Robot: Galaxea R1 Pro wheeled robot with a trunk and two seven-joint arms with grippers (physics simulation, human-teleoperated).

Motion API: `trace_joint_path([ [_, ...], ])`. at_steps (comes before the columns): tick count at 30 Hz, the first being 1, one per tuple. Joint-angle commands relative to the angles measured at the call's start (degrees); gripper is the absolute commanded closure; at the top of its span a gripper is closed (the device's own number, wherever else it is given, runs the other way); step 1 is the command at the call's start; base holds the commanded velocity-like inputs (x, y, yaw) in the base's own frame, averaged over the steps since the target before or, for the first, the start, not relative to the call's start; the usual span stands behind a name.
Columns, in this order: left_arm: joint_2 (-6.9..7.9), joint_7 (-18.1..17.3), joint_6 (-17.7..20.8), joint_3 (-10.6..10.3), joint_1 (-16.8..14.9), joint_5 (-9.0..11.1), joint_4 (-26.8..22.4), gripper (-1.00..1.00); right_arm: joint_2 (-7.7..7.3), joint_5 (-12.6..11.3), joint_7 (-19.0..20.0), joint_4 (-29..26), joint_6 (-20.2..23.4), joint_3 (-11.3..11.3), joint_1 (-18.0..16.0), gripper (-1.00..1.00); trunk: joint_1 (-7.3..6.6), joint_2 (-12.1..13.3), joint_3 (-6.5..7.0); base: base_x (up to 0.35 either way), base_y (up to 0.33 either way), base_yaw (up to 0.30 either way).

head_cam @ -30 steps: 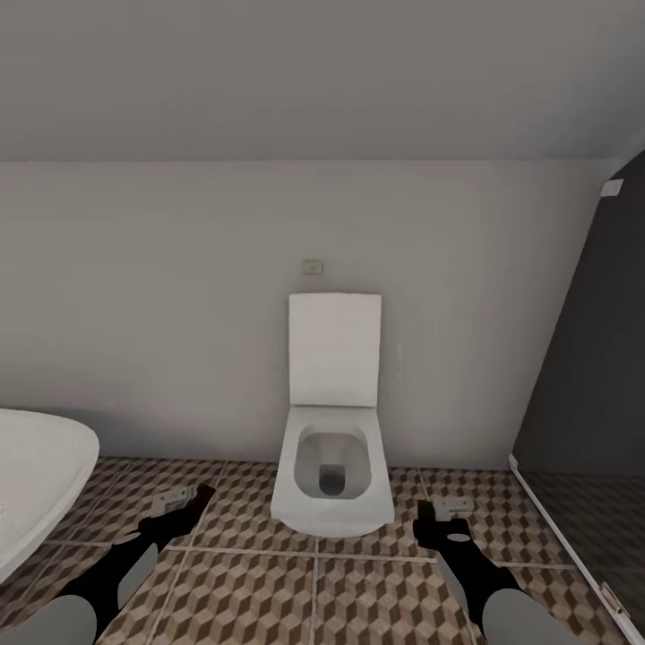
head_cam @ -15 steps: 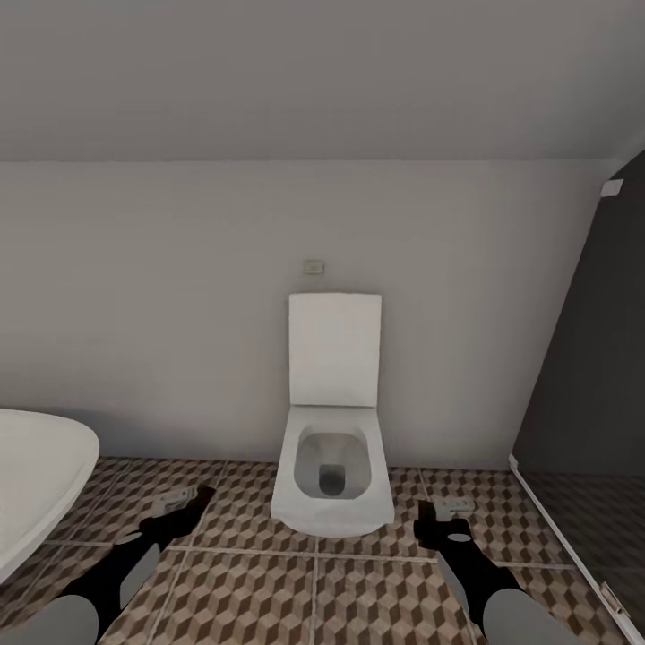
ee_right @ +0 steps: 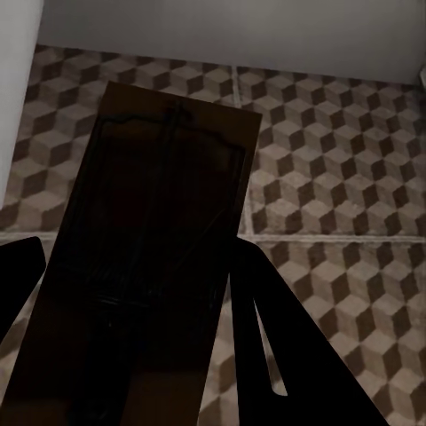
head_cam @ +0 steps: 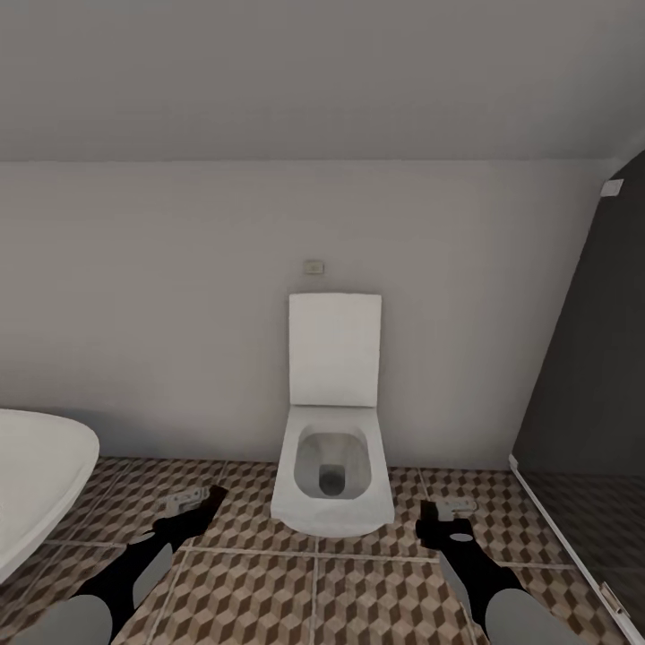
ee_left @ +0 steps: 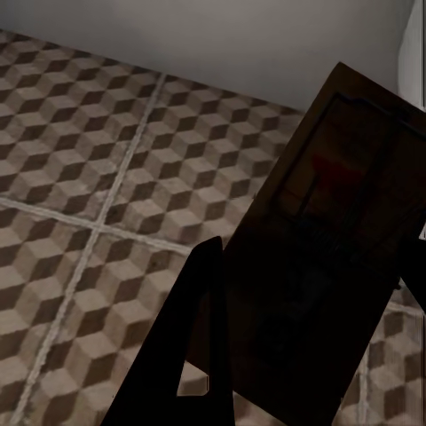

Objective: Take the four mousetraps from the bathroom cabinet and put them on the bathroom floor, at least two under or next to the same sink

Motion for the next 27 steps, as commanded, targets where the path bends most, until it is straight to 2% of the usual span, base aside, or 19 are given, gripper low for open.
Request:
trace_joint_path([
  [1, 0.02, 0.1, 0.2, -0.3, 0.0, 0.5, -0.1, 1.0, 0.04, 0.5, -0.1, -0.1, 0.3, -0.3, 0.0, 1.0, -0.01, 0.0, -0.06, 0.0, 0.0, 0.0],
  [3, -0.07, 0.1, 0.2, -0.3, 0.0, 0.6, -0.1, 1.0, 0.0, 0.5, -0.1, -0.1, 0.3, -0.3, 0.0, 1.0, -0.01, 0.0, -0.06, 0.0, 0.0, 0.0],
  [27, -0.16, 0.0, 0.3, -0.5, 0.0, 0.4, -0.1, 1.0, -0.01, 0.5, 0.0, -0.1, 0.3, -0.3, 0.0, 1.0, 5.26, -9.7, -4.37, 0.0, 0.0, 0.0],
])
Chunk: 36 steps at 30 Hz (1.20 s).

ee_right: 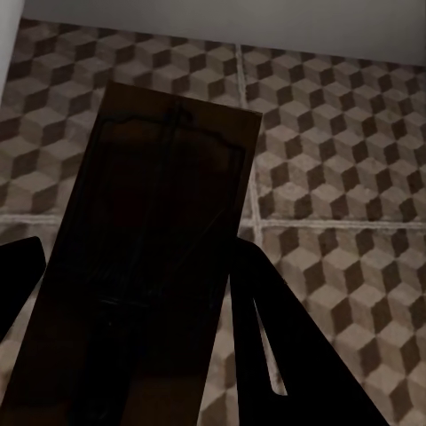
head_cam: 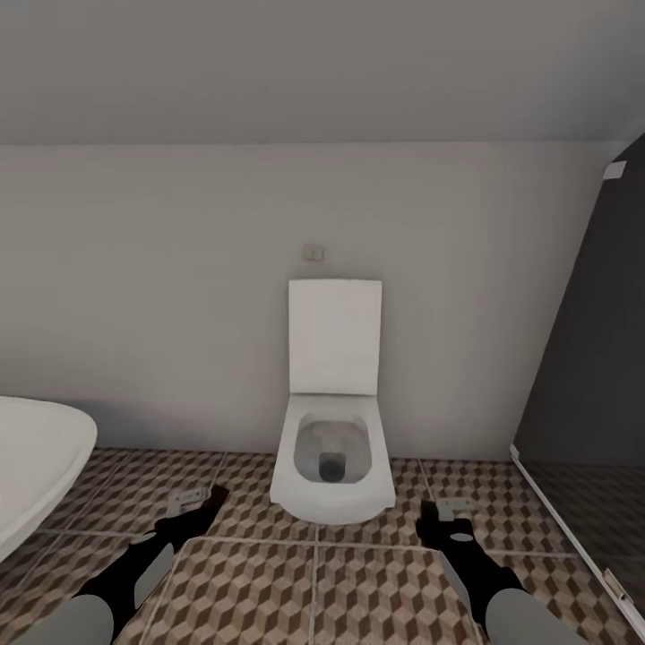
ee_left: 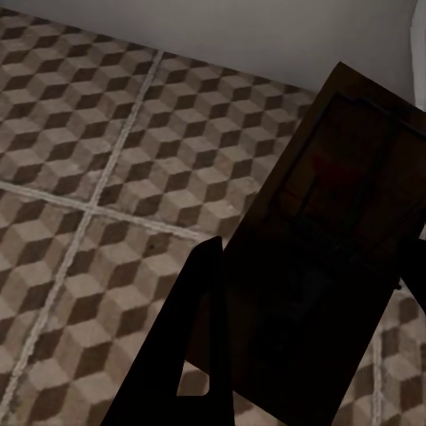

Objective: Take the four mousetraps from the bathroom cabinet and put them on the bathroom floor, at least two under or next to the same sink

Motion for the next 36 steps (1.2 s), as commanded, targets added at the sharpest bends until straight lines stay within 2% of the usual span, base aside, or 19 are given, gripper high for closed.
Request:
trace_joint_path([
  [1, 0.06, 0.1, 0.2, -0.3, 0.0, 0.5, -0.1, 1.0, 0.05, 0.5, 0.0, -0.1, 0.3, -0.3, 0.0, 1.0, 0.21, -0.4, -0.24, 0.0, 0.0, 0.0],
  [36, 0.06, 0.2, 0.2, -0.3, 0.0, 0.5, -0.1, 1.0, 0.12, 0.5, 0.0, -0.1, -0.1, -0.3, 0.0, 1.0, 7.9, -14.5, -6.53, 0.0, 0.0, 0.0],
])
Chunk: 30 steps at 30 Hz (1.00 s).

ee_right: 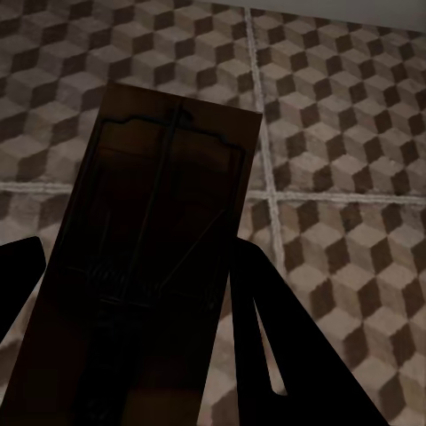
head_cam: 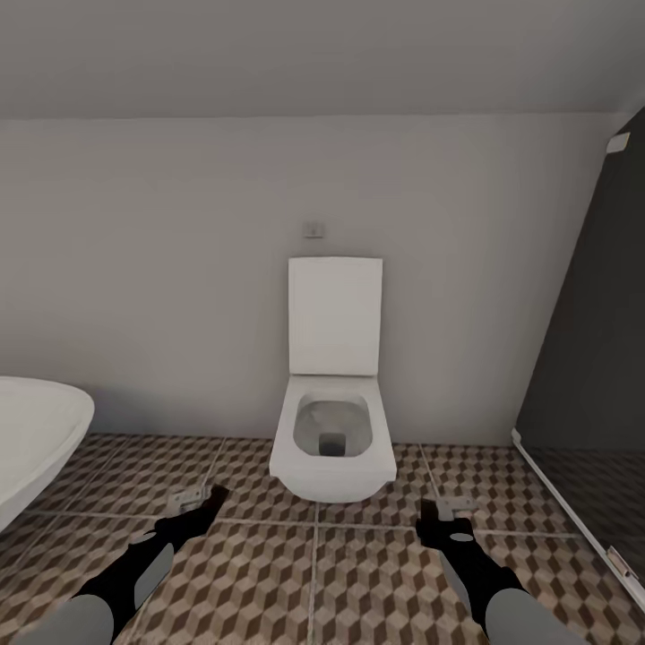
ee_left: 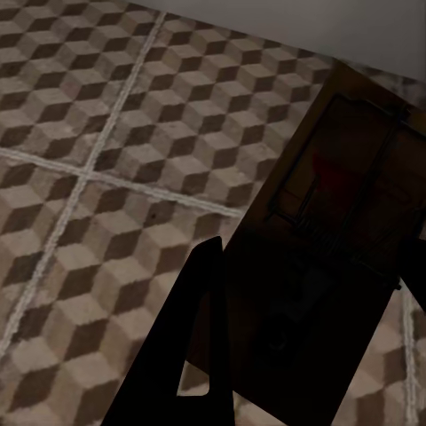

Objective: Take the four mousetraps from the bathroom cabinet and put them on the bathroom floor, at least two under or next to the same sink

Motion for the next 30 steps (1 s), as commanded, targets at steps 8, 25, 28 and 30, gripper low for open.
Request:
trace_joint_path([
  [8, 0.06, 0.1, 0.2, -0.3, 0.0, 0.5, -0.1, 1.0, 0.07, 0.5, 0.0, -0.1, 0.2, -0.2, 0.0, 1.0, 0.4, -0.5, -1.79, 0.0, 0.0, 0.0],
  [25, 0.12, 0.1, 0.1, -0.5, 0.0, 0.5, -0.1, 1.0, 0.08, 0.5, 0.0, -0.1, 0.0, -0.3, 0.0, 1.0, 0.84, -0.8, -5.56, 0.0, 0.0, 0.0],
  [28, 0.11, 0.2, 0.1, -0.5, 0.0, 0.5, -0.1, 1.0, 0.06, 0.5, 0.0, -0.1, 0.0, -0.2, 0.0, 1.0, 0.91, -0.8, -6.22, 0.0, 0.0, 0.0],
  [30, 0.09, 0.2, 0.1, -0.5, 0.0, 0.5, -0.1, 1.0, 0.06, 0.5, 0.0, -0.1, 0.0, -0.2, 0.0, 1.0, 0.97, -0.8, -6.66, 0.0, 0.0, 0.0],
])
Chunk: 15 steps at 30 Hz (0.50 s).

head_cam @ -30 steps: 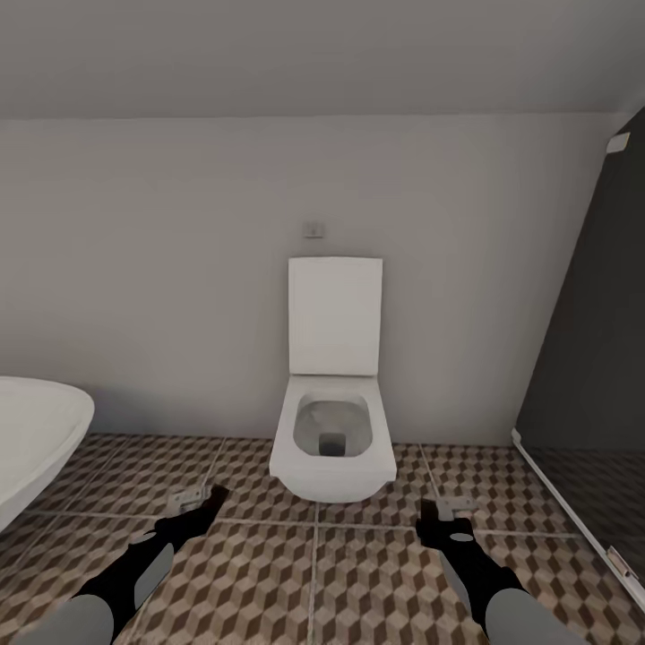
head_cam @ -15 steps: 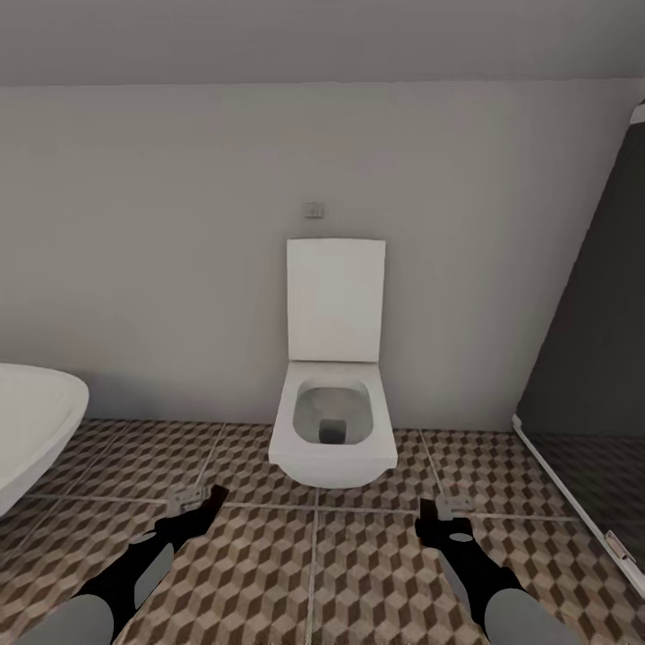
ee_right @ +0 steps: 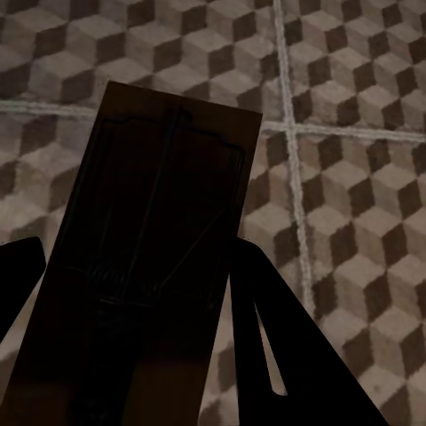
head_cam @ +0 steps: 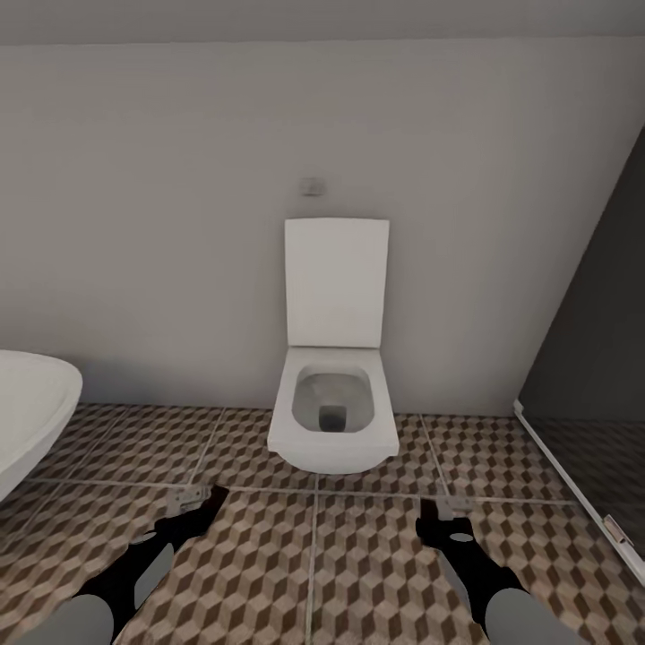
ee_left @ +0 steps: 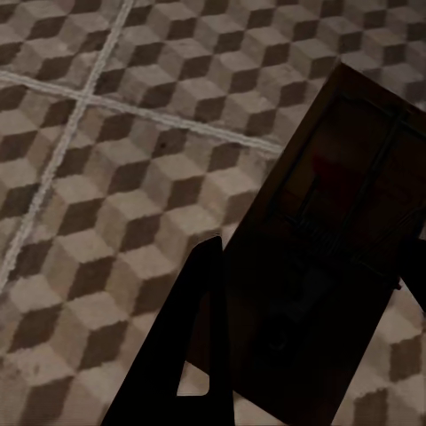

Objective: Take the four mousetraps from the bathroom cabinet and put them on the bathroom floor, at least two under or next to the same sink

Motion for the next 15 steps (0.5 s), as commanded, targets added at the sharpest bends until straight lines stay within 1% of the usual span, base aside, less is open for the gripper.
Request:
trace_joint_path([
  [1, 0.05, 0.1, 0.2, -0.4, 0.0, 0.5, -0.1, 1.0, 0.05, 0.5, 0.0, -0.1, 0.3, -0.3, 0.0, 1.0, 0.01, 0.0, -0.28, 0.0, 0.0, 0.0],
  [15, 0.1, 0.2, 0.2, -0.4, 0.0, 0.5, -0.1, 1.0, -0.02, 0.5, 0.0, -0.1, 0.3, -0.3, 0.0, 1.0, 0.37, -0.2, -3.38, 0.0, 0.0, 0.0],
])
